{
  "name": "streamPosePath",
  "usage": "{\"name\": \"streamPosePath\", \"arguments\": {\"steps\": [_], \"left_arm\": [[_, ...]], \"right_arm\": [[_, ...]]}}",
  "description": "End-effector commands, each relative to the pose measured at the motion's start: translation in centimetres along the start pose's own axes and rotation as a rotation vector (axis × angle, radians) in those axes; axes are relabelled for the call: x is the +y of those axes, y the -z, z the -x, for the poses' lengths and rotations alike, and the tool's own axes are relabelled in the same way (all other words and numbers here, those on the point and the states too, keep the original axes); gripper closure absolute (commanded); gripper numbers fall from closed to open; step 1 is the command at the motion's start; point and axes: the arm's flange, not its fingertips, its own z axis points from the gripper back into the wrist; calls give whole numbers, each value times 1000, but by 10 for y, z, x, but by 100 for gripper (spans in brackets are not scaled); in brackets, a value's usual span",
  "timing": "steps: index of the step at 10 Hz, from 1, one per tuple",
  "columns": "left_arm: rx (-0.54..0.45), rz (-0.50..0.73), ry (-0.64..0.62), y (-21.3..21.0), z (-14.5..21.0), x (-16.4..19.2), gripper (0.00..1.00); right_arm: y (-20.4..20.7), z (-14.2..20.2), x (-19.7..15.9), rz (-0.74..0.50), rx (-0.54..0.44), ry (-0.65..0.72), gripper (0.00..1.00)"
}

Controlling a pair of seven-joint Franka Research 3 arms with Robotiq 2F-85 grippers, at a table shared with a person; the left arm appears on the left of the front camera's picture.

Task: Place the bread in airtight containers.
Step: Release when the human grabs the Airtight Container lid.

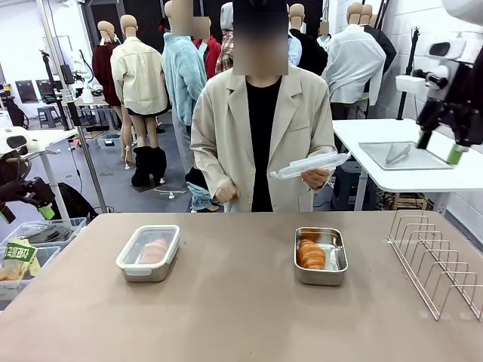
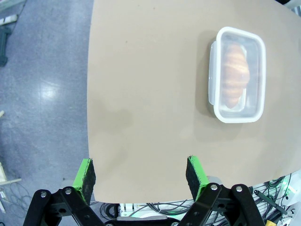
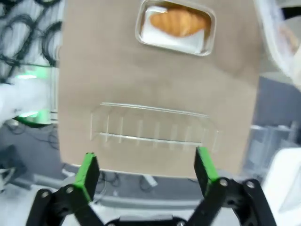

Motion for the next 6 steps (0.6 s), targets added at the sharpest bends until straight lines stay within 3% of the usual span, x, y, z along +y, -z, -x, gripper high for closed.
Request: {"name": "streamPosePath", "arguments": {"steps": [1, 4, 6], "left_arm": [[-10, -8, -15, 0, 1, 0, 0], [-10, -8, -15, 0, 1, 0, 0], [-10, -8, -15, 0, 1, 0, 0]], "right_arm": [[7, 7, -9, -67, -40, 15, 0], [24, 18, -9, -55, -91, 24, 0], [21, 18, -5, -85, -40, 35, 0]]}}
